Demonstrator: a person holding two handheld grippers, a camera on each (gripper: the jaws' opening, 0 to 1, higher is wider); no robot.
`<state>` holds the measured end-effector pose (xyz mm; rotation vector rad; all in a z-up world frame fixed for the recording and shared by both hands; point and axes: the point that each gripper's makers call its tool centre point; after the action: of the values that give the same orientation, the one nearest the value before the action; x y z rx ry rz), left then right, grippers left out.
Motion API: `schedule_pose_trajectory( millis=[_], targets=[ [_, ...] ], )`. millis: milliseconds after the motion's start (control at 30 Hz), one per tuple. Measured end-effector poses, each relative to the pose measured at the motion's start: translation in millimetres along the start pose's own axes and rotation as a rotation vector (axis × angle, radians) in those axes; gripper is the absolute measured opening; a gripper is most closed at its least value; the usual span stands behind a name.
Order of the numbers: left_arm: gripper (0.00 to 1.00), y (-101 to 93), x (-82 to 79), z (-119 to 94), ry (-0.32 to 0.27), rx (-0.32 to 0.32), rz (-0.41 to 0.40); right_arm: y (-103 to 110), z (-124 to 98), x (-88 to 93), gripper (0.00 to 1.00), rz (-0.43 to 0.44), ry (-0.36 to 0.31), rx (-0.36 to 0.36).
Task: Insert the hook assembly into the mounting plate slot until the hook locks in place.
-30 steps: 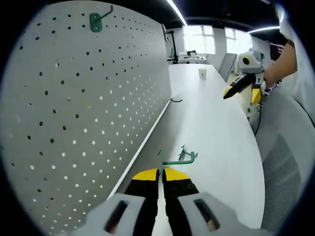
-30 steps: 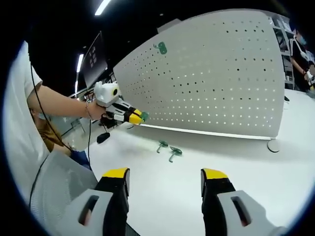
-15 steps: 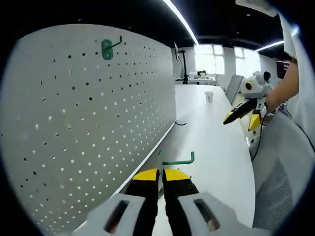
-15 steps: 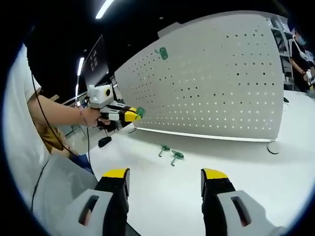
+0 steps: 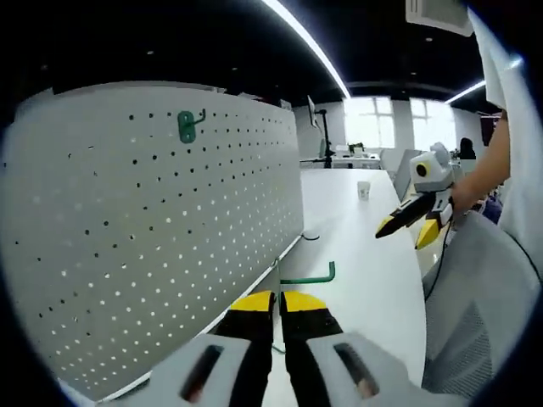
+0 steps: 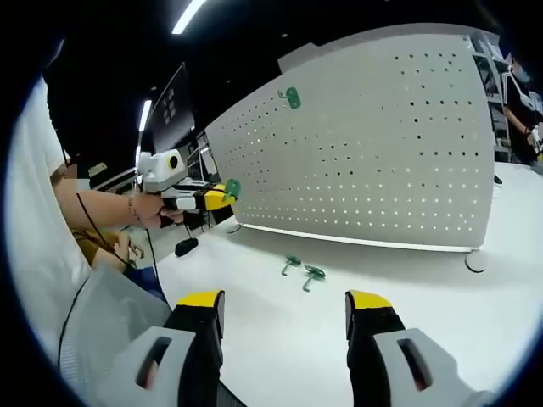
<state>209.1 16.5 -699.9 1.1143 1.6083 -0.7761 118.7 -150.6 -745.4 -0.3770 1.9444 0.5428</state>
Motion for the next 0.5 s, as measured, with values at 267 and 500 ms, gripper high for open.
schedule_pose_trajectory(
  millis=[267,500],
  targets=[
    [0.02,-6.1,-15.4,-10.0,-0.067,-0.049,-0.021,4.9,-1.0,-3.8,0.56,-0.005,-0.017,-0.012],
    [0.02,-14.3,-28.2,-14.5,-0.138,-0.085,-0.05,9.5,-3.1,-6.3,0.56,-0.001,-0.037,-0.017]
  ],
)
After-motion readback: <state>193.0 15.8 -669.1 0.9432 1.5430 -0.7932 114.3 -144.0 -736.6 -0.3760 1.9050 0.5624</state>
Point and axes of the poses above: the point that each gripper's makers call its tool centre point, and the gripper's own axes: z roughly forward along the fingers, y roughly to its left, x roughly out of its underside, and after that the axes turned 10 degrees about x, right-handed
